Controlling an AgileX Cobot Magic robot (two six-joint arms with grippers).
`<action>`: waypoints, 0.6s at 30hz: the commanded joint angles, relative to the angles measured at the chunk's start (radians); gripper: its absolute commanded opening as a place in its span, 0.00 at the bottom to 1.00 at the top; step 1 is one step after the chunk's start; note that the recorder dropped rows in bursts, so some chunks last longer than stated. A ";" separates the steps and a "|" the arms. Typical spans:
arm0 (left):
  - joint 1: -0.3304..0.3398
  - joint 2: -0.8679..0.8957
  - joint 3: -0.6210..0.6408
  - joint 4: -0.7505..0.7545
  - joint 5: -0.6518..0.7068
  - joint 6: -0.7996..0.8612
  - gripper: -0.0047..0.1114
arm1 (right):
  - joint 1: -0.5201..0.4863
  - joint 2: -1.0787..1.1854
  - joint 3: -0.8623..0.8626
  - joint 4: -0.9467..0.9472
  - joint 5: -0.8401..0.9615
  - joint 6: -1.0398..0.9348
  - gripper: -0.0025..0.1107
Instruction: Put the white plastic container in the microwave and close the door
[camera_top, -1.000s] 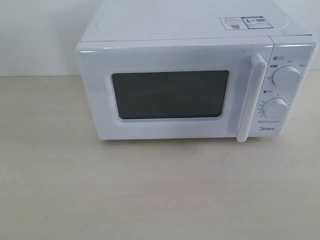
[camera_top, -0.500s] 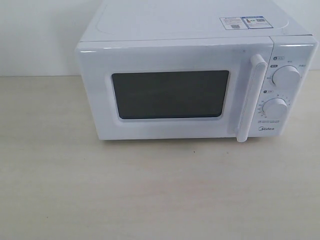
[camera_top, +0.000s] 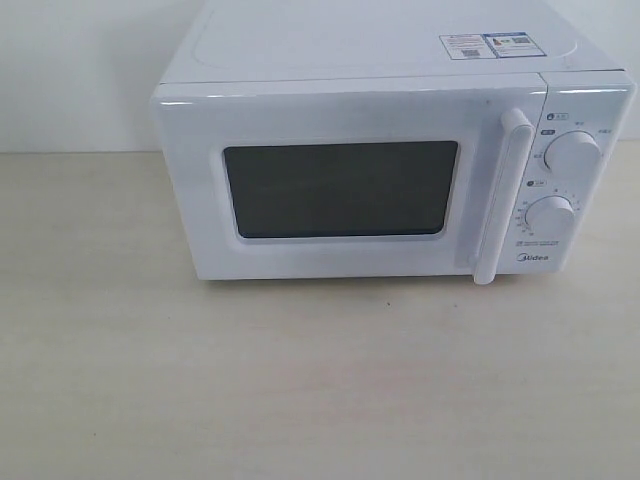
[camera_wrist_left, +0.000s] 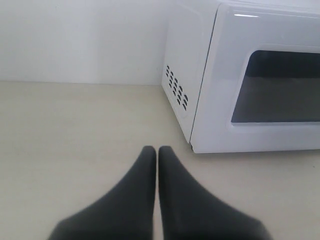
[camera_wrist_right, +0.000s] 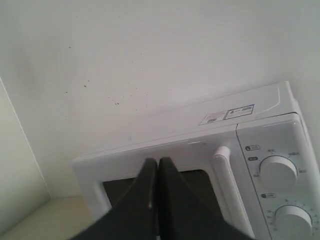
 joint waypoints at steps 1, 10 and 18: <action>0.003 -0.002 0.003 0.002 -0.002 -0.009 0.07 | -0.006 -0.005 0.002 0.467 -0.001 -0.452 0.02; 0.003 -0.002 0.003 0.002 -0.002 -0.009 0.07 | -0.006 -0.005 0.066 1.340 0.007 -1.386 0.02; 0.003 -0.002 0.003 0.002 -0.002 -0.009 0.07 | -0.006 -0.005 0.150 1.342 0.028 -1.589 0.02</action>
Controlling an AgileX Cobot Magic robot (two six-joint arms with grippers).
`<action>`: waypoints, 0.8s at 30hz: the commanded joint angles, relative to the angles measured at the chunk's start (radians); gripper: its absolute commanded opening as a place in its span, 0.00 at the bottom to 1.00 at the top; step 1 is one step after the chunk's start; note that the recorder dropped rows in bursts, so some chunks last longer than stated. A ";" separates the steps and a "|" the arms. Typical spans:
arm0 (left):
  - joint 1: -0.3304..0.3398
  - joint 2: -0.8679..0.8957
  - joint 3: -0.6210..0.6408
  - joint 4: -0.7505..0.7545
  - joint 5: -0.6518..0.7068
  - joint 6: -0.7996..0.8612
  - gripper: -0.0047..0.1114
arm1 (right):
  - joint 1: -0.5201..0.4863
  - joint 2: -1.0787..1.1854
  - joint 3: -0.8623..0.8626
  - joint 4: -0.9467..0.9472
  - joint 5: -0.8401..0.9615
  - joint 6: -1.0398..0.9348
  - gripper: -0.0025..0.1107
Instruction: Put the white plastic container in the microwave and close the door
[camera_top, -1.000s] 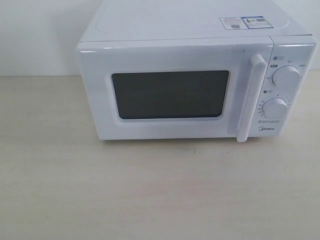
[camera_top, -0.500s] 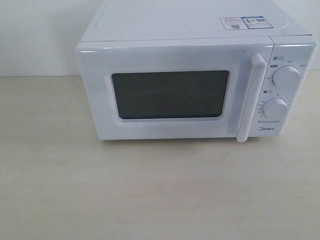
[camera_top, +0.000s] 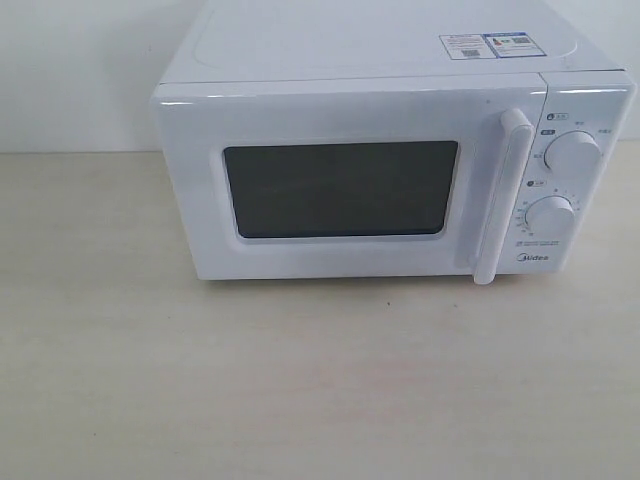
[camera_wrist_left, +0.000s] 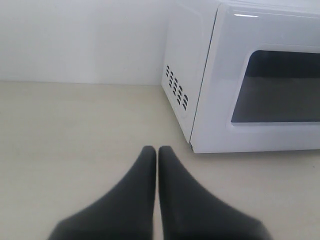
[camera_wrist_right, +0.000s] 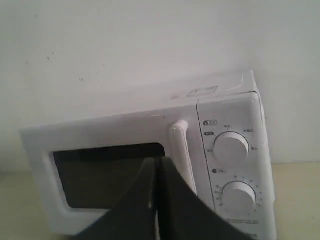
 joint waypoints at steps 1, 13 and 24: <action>0.003 -0.002 0.003 0.002 -0.002 -0.009 0.07 | -0.006 -0.003 0.010 0.020 0.049 -0.140 0.02; 0.003 -0.002 0.003 0.002 0.000 -0.009 0.07 | -0.006 -0.003 0.010 0.041 0.437 -0.190 0.02; 0.003 -0.002 0.003 0.002 0.000 -0.007 0.07 | -0.020 -0.003 0.010 0.034 0.435 -0.190 0.02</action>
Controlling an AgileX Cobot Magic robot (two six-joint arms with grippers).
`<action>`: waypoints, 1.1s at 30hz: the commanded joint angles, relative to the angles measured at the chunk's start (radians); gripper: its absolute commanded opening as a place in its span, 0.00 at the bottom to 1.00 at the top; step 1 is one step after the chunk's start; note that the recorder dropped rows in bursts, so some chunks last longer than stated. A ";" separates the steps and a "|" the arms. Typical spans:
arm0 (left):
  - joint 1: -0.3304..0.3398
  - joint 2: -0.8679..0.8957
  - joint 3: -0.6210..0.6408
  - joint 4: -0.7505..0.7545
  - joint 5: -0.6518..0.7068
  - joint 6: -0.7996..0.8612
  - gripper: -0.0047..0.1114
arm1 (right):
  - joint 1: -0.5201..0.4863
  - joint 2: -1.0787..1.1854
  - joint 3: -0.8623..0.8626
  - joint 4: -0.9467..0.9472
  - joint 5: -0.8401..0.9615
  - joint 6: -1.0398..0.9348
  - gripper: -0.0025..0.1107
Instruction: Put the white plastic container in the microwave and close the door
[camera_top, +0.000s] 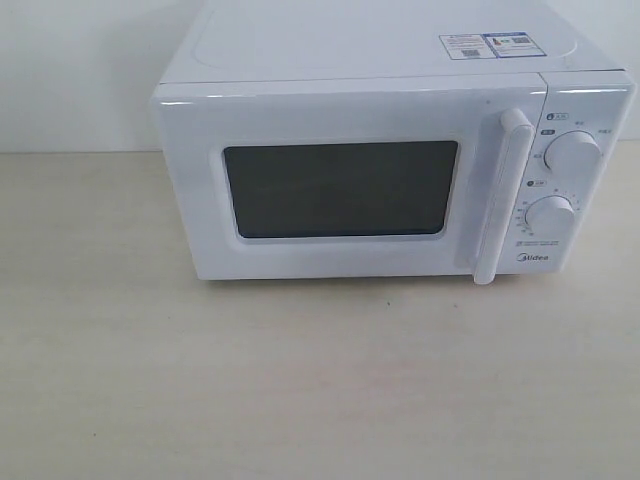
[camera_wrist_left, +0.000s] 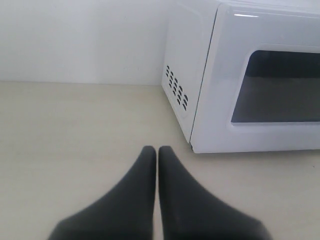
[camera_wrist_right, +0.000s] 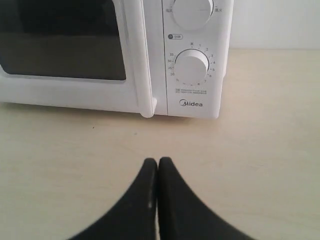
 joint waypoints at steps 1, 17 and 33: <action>0.003 -0.002 0.003 0.002 0.000 -0.007 0.07 | -0.065 -0.003 -0.001 -0.007 0.004 -0.008 0.02; 0.003 -0.002 0.003 0.002 0.000 -0.007 0.07 | -0.288 -0.003 -0.001 0.005 0.010 -0.001 0.02; 0.003 -0.002 0.003 0.002 0.000 -0.007 0.07 | -0.288 -0.003 -0.001 0.005 -0.002 -0.001 0.02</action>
